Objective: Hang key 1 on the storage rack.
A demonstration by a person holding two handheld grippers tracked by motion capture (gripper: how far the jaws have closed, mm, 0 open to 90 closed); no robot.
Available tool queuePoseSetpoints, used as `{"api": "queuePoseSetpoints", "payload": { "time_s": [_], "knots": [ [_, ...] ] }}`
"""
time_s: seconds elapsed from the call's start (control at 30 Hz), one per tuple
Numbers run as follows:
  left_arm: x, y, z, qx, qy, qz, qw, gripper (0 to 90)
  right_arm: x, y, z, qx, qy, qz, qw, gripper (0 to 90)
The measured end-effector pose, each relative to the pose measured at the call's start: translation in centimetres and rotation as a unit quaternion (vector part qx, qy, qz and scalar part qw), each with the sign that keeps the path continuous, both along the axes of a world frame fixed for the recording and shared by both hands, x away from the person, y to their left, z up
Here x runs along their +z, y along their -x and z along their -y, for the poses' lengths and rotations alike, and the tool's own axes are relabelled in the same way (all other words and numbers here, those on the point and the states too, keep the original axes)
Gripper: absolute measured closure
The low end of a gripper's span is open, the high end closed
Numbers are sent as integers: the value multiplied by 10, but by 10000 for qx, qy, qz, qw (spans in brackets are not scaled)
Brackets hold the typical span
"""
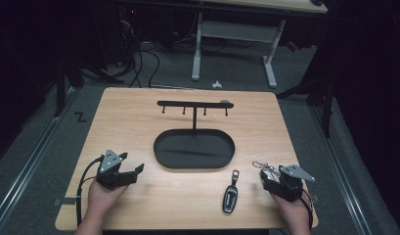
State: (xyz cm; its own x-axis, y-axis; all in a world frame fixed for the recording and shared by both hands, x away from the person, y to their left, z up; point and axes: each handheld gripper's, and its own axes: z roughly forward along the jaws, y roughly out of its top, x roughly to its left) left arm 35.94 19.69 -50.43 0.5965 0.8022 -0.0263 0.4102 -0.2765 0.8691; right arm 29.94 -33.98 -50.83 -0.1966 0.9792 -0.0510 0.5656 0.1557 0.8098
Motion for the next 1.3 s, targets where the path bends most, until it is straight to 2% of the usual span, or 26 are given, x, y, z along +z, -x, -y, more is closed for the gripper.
{"api": "queuePoseSetpoints", "payload": {
  "time_s": [0.17, 0.23, 0.33, 0.43, 0.5, 0.57, 0.6, 0.63, 0.73, 0.83, 0.9, 0.97, 1.07, 1.1, 1.17, 1.3],
  "knots": [
    [-1, -2, 7, -81, -14, -54, 10000, 164, 5, 1, 2, -15, -61, -31, 10000, 262],
    [0, -3, 9, -200, 107, -38, 9997, 156, 6, 2, -1, 8, -83, -85, 9999, 263],
    [1, -5, 9, -269, 174, -59, 9995, 169, 8, 1, 0, -14, -113, -177, 9998, 265],
    [3, -5, 10, -255, 59, 62, 9996, 194, 10, 2, 1, -67, -124, -200, 9997, 282],
    [3, -5, 10, -269, 33, 131, 9995, 208, 11, 2, 0, -133, -119, -293, 9994, 288],
    [3, -6, 9, -299, 43, 165, 9994, 223, 12, 1, 0, -149, -111, -375, 9991, 288],
    [3, -6, 9, -301, 31, 183, 9994, 231, 14, -1, -2, -161, -69, -502, 9986, 288],
    [2, -7, 9, -286, -32, 199, 9994, 235, 14, -2, -3, -162, -44, -553, 9983, 287],
    [1, -8, 8, -302, -41, 171, 9994, 238, 15, -3, -5, -182, 12, -654, 9977, 275],
    [1, -8, 7, -293, -15, 144, 9995, 237, 20, -6, -7, -231, 8, -798, 9965, 261],
    [1, -7, 6, -266, 16, 200, 9994, 243, 23, -8, -9, -203, 17, -904, 9957, 255],
    [1, -7, 6, -227, -63, 224, 9995, 248, 28, -11, -12, -113, 73, -1062, 9942, 251],
    [0, -7, 6, -219, -127, 190, 9995, 248, 31, -13, -14, -53, 56, -1142, 9934, 248],
    [0, -6, 8, -234, -174, 190, 9994, 249, 32, -15, -15, -31, 58, -1269, 9919, 248],
    [0, -5, 9, -240, -201, 188, 9993, 249, 33, -16, -16, -8, 78, -1331, 9911, 247],
    [0, -2, 11, -258, -279, 251, 9990, 249, 35, -18, -19, 68, 163, -1581, 9873, 247]
  ]
}}
